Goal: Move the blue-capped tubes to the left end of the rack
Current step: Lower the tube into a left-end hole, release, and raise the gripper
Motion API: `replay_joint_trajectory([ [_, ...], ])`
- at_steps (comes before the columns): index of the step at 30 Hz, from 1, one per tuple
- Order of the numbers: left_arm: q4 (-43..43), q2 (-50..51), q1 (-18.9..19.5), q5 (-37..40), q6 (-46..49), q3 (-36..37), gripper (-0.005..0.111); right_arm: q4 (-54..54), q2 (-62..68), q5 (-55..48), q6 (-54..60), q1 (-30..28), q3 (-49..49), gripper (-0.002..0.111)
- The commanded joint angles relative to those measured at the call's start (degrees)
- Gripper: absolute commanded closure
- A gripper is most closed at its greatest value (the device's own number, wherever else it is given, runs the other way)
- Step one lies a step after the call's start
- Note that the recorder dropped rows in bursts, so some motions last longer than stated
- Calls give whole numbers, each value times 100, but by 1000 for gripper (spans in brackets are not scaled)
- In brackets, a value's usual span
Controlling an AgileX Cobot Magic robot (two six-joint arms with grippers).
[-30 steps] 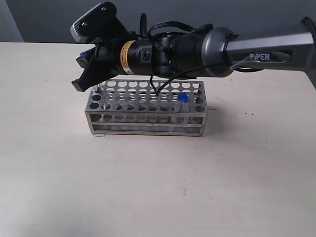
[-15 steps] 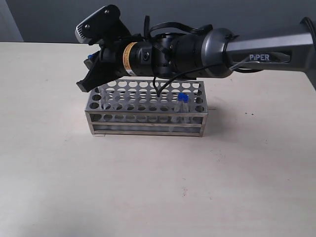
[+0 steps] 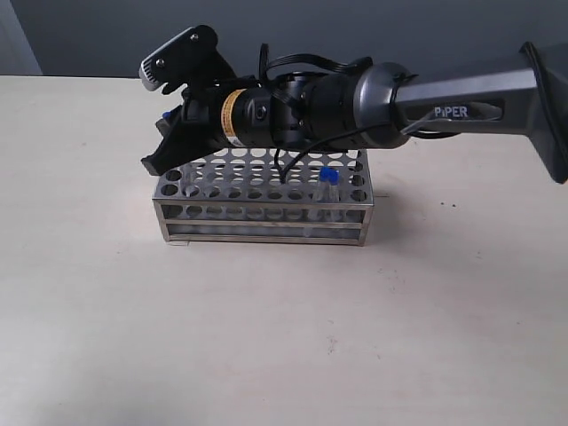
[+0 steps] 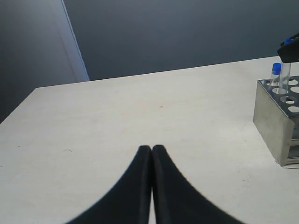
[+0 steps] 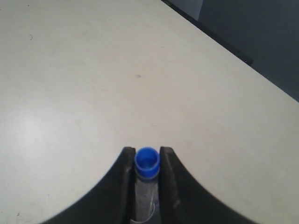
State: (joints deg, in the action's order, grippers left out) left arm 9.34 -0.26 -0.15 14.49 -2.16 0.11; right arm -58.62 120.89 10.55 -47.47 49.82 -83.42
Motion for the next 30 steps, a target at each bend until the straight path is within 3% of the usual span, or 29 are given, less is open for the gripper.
replay_joint_trajectory([
  [1,-3,26,-39,-67,-20,-11,106,13,61,-95,-121,-14,22,106],
  [6,-3,26,-39,-67,-20,-11,106,13,235,-97,-362,-14,22,102],
  [13,-3,26,-39,-67,-20,-11,106,13,266,-96,-362,-14,22,72],
  [26,-3,26,-39,-67,-20,-11,106,-41,-924,-1665,47,-14,33,71],
  [30,-3,26,-39,-67,-20,-11,106,-41,-1756,-1729,101,-110,555,71],
])
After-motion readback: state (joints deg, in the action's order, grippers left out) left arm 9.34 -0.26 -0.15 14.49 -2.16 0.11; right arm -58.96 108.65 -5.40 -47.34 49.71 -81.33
